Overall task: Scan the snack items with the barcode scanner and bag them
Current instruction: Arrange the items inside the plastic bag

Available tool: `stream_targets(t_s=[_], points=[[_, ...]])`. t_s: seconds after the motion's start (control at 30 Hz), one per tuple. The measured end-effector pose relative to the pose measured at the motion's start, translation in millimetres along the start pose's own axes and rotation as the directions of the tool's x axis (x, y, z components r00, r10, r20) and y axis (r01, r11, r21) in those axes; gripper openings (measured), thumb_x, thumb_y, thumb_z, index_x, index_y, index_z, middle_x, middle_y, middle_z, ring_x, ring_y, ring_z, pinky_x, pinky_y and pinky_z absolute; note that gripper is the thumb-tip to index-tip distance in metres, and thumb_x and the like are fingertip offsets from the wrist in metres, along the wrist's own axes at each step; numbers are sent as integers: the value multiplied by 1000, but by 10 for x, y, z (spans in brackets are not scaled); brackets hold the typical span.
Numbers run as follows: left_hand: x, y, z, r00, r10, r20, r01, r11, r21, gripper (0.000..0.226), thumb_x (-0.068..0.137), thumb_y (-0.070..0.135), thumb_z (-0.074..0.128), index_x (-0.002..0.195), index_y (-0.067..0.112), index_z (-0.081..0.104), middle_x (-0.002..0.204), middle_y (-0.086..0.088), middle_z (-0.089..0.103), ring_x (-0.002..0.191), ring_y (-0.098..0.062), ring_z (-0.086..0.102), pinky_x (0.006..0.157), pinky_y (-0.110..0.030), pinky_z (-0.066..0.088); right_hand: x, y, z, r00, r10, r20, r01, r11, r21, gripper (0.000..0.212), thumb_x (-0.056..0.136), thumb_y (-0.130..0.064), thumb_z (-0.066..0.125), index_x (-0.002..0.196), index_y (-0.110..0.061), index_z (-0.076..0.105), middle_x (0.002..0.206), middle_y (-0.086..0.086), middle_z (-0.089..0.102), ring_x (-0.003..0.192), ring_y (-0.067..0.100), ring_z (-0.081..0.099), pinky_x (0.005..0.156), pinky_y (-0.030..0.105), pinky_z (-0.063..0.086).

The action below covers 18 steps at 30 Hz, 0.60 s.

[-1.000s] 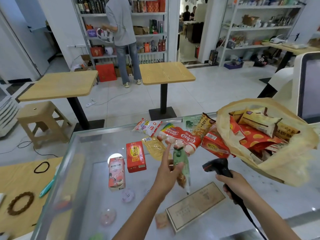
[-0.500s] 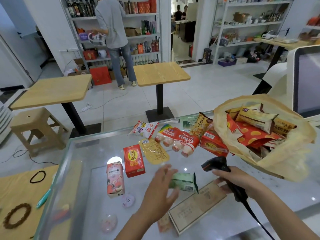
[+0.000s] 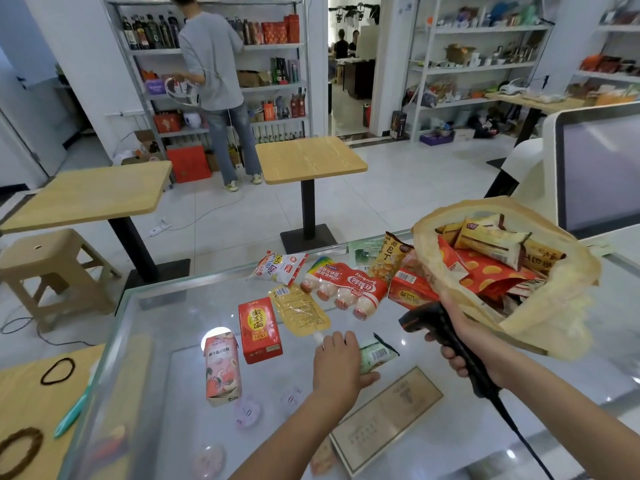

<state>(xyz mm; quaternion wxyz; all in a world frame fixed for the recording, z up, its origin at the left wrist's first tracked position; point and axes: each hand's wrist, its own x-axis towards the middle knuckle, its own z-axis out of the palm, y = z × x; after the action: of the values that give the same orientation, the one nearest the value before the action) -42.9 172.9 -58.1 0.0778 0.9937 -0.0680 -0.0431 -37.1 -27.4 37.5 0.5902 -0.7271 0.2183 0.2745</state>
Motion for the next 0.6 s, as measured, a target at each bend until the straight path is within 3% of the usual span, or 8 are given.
stream_targets(t_s=[0.1, 0.4, 0.6], points=[[61, 80, 31, 999, -19, -40, 16, 998, -57, 62, 81, 56, 61, 117, 8, 44, 115, -10, 53, 106, -25, 52, 81, -33, 41, -201, -71, -54, 999, -34, -23, 33, 999, -24, 86, 75, -82, 34, 96, -2, 59, 51, 4, 44, 37, 14, 37, 35, 19, 30], [216, 178, -21, 998, -64, 16, 65, 993, -95, 63, 83, 53, 61, 121, 8, 39, 119, -11, 53, 106, -26, 54, 79, -33, 45, -715, -158, -119, 994, -102, -33, 97, 985, -144, 83, 78, -81, 33, 94, -3, 58, 51, 3, 42, 39, 14, 35, 38, 22, 29], [224, 181, -5, 998, -60, 0, 60, 994, -94, 63, 83, 54, 61, 122, 9, 39, 119, -10, 54, 106, -24, 55, 78, -31, 45, -910, -160, -104, 992, -126, -21, 123, 985, -117, 80, 77, -80, 34, 93, -5, 56, 52, 3, 43, 40, 14, 35, 39, 22, 29]])
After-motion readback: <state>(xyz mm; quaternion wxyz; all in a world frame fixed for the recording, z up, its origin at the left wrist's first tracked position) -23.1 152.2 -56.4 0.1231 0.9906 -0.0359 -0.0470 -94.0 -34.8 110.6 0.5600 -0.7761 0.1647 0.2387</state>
